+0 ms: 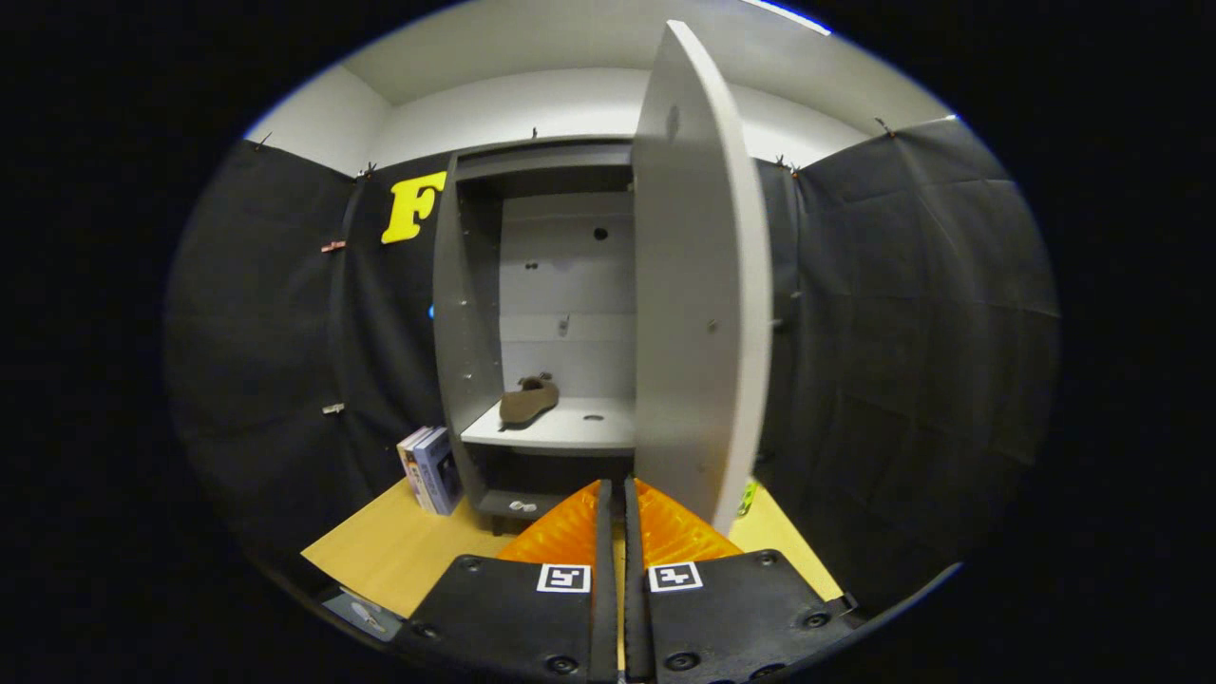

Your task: Open the shoe cabinet door, grab the shoes and put them into the shoe cabinet, then close the shoe cabinet door.

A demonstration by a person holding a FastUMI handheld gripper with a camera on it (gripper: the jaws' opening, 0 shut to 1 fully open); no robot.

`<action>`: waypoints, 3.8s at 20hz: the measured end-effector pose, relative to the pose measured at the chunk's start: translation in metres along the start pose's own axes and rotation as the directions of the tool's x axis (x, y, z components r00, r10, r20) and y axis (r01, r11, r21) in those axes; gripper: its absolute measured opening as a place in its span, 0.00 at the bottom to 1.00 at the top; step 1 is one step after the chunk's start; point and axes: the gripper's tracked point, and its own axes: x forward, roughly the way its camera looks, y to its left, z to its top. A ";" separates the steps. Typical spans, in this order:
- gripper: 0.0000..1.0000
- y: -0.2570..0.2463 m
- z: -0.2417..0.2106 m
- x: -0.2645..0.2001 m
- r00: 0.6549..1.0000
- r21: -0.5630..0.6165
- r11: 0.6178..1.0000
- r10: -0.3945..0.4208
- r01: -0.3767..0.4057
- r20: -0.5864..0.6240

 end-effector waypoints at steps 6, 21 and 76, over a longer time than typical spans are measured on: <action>0.14 0.065 -0.105 0.050 0.967 0.045 0.998 0.057 -0.047 -0.248; 0.44 0.109 -0.368 0.151 0.748 0.055 0.996 -0.017 0.071 -0.663; 0.06 0.075 0.052 0.293 0.943 0.036 0.993 -0.093 0.110 -0.319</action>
